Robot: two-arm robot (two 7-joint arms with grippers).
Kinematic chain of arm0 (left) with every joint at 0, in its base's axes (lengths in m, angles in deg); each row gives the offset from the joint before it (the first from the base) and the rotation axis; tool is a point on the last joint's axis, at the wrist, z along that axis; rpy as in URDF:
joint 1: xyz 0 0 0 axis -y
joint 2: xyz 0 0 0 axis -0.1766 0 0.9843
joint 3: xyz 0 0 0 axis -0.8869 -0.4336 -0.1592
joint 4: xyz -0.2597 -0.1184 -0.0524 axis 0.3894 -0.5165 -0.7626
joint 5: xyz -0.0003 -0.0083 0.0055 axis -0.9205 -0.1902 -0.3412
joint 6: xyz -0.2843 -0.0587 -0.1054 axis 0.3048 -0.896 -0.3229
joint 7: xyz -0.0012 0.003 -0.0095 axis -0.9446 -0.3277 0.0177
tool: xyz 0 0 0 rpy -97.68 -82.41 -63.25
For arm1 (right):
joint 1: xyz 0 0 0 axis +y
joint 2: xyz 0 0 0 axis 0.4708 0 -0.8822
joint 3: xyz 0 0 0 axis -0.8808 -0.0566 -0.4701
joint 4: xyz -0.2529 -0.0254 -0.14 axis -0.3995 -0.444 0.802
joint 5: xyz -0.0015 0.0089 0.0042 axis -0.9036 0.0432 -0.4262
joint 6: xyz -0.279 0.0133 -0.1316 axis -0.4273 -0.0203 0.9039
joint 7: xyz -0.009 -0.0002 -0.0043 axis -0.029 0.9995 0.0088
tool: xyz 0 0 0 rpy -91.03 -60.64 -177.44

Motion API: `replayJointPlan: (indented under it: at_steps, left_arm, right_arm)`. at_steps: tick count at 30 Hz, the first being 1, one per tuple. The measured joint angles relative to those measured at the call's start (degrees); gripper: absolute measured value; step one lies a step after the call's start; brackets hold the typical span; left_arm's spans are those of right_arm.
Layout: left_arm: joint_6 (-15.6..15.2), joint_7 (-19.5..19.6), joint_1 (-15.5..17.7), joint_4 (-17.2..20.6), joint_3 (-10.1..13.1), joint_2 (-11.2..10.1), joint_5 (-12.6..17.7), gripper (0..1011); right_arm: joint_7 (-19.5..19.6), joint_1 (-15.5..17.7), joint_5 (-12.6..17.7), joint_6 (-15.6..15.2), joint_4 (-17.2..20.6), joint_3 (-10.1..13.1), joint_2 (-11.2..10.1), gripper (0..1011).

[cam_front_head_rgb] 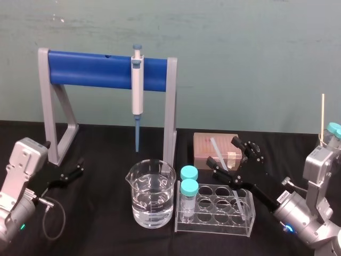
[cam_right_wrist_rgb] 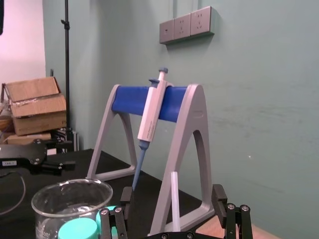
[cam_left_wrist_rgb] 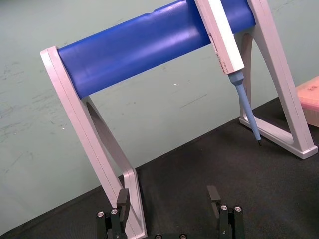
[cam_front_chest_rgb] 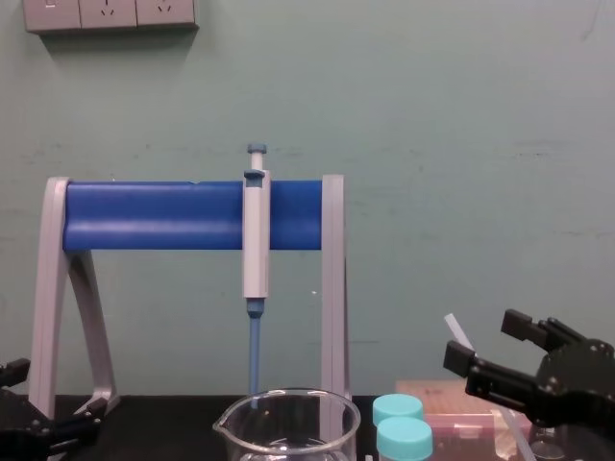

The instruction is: Pick up the stirring rod with one hand, then place it down.

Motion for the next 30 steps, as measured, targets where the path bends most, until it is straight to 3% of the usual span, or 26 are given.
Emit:
replayJointPlan:
  at_steps: [5, 10, 15, 18, 21, 30]
  left_arm:
    - [0.0, 0.0, 0.0, 0.0, 0.0, 0.0, 0.0, 1000]
    - [0.0, 0.0, 0.0, 0.0, 0.0, 0.0, 0.0, 1000]
    - [0.0, 0.0, 0.0, 0.0, 0.0, 0.0, 0.0, 1001]
    - [0.0, 0.0, 0.0, 0.0, 0.0, 0.0, 0.0, 1000]
    - [0.0, 0.0, 0.0, 0.0, 0.0, 0.0, 0.0, 1000]
    - [0.0, 0.0, 0.0, 0.0, 0.0, 0.0, 0.0, 1000]
  right_arm:
    - [2.0, 1.5, -0.6, 1.0, 2.9, 0.7, 0.0, 1003]
    - [7.4, 4.1, -4.1, 4.4, 7.1, 2.8, 1.0, 1003]
    - [12.4, 6.4, -6.2, 2.9, 10.8, 5.2, 2.1, 1003]
    - [15.8, 7.9, -6.9, -0.4, 13.1, 6.7, 2.8, 1003]
    - [19.6, 9.7, -7.1, -6.1, 15.9, 8.6, 3.8, 1003]
    - [24.5, 12.4, -7.0, -18.9, 20.0, 11.0, 5.2, 1003]
